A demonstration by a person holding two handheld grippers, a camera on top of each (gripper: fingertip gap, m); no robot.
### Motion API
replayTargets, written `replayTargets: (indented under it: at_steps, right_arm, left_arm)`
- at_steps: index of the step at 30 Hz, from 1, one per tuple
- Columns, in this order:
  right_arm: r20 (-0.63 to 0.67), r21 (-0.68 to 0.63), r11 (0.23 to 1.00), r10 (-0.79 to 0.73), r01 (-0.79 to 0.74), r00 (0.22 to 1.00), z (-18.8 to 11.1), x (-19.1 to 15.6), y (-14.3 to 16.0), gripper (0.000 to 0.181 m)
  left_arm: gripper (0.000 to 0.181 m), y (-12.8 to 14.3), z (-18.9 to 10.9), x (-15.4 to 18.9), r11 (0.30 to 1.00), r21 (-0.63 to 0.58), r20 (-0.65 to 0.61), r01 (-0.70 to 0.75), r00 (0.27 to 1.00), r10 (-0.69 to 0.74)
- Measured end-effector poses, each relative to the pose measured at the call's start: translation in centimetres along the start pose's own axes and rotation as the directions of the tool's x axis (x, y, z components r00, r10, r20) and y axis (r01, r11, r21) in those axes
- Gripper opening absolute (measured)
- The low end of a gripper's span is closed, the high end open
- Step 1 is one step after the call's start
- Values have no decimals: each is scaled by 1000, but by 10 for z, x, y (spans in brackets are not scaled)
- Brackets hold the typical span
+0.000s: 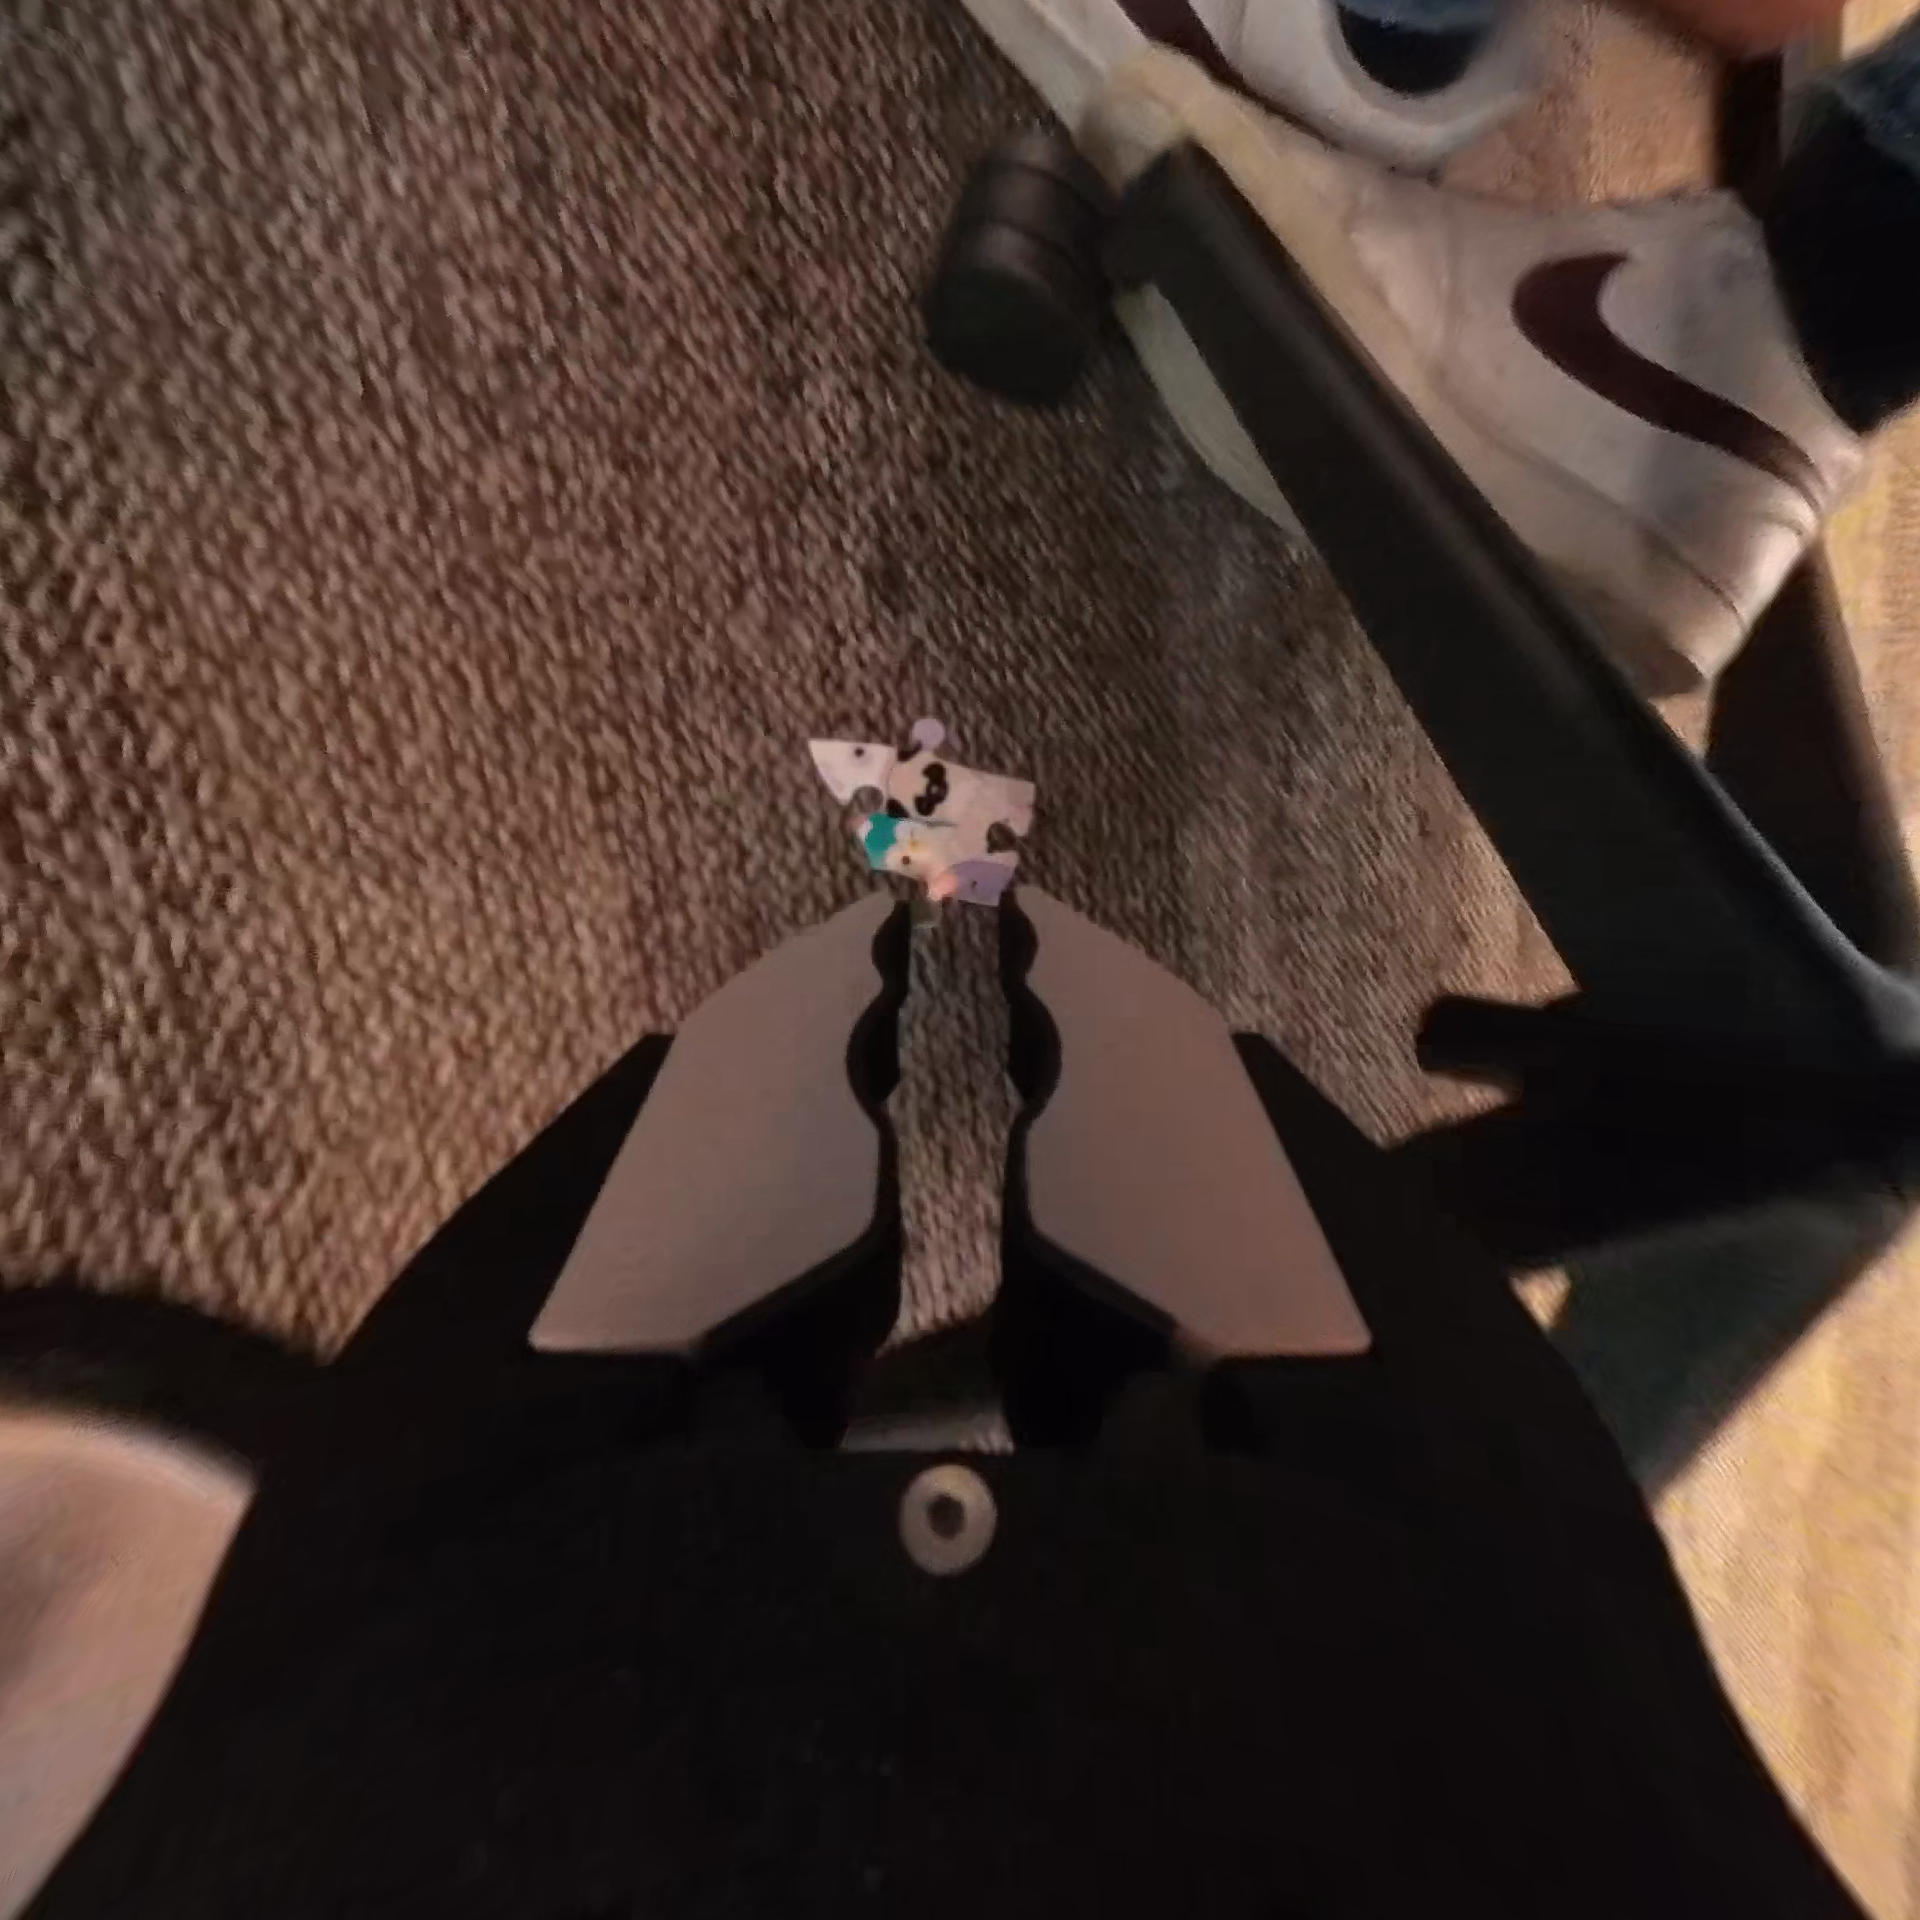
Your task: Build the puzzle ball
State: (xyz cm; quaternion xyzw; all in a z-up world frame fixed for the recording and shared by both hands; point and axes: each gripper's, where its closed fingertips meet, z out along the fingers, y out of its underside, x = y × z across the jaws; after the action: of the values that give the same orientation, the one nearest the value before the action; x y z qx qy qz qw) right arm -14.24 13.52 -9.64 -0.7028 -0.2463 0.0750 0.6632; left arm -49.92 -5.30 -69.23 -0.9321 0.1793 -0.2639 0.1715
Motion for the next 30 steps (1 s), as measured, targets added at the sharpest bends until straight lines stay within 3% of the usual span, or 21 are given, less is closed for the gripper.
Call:
replayTargets:
  at_steps: [3, 5, 9, 11, 14, 17, 22, 26, 30]
  right_arm:
    - [5, 14, 1000, -8, 8, 1000, -1, -2, -3, 31]
    - [6, 10, 1000, -22, 22, 1000, -1, -3, -3, 31]
    - [11, 18, 998, -55, 55, 998, -1, -7, -6, 30]
    - [12, 24, 998, -63, 63, 998, -3, -9, -9, 28]
    - [58, 64, 996, -65, 61, 996, -9, -18, -27, 26]
    - [244, 55, 995, -89, 78, 966, -9, -48, -56, 26]
    - [630, -93, 996, 61, -3, 774, -18, -132, -107, 27]
    - [814, -129, 988, 157, -90, 560, -32, -198, -154, 23]
    - [909, -146, 970, 208, -193, 361, -34, -227, -185, 24]
  left_arm:
    - [16, 23, -43, 8, 999, -18, 3, 44, 999, -44]
    - [15, 7, -81, 13, 992, 74, -10, 102, 995, -102]
    - [15, -81, -170, 44, 933, 330, -128, 140, 987, -102]
    - [15, -134, -218, 72, 871, 449, -265, 198, 961, -82]
    - [15, -208, -303, 117, 753, 569, -522, 330, 853, 20]
    - [15, -260, -395, 158, 659, 655, -644, 370, 729, 231]
    - [15, -308, -510, 228, 535, 763, -636, 364, 573, 518]
    - [14, -327, -534, 270, 602, 764, -623, 231, 503, 599]
    - [15, -353, -547, 305, 654, 738, -649, 167, 439, 621]
